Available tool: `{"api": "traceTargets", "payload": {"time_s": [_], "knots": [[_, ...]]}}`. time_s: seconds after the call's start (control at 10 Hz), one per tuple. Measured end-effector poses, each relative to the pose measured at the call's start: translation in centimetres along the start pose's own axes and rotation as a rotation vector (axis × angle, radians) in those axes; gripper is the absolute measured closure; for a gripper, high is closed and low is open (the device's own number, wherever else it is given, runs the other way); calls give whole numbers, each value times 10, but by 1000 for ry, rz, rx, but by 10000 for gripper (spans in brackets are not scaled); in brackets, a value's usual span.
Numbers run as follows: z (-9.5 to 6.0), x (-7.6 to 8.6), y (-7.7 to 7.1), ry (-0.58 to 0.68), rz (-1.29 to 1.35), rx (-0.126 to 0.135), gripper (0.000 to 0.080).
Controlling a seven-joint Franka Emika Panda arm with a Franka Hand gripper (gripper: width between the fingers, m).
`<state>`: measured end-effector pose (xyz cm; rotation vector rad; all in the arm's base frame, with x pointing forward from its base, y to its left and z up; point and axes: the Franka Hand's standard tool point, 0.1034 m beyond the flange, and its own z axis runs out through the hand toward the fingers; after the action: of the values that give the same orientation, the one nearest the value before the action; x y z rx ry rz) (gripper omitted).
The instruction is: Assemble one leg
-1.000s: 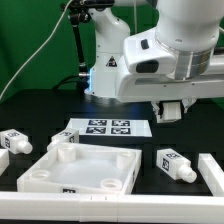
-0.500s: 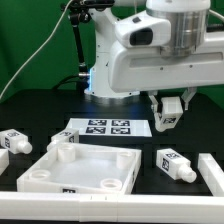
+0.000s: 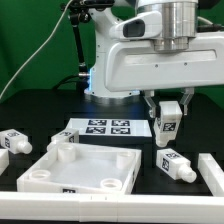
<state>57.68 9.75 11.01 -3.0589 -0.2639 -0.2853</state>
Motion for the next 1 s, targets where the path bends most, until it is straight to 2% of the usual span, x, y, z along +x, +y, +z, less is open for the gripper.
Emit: {"api": "traceTargets", "payload": {"time_s": [0.1,0.2,0.3,0.5,0.6,1.0], "knots": [[-5,10,5,79,-17,-8,517],[-9,14,16,125,-30,-23,517],[-14,14,29,95,-38,-31,517],[-35,29,57,106,-80,-55,517],[-39,33,68,106,-89,-61,517],[-34,32,66,83,-88,-54,516]]}}
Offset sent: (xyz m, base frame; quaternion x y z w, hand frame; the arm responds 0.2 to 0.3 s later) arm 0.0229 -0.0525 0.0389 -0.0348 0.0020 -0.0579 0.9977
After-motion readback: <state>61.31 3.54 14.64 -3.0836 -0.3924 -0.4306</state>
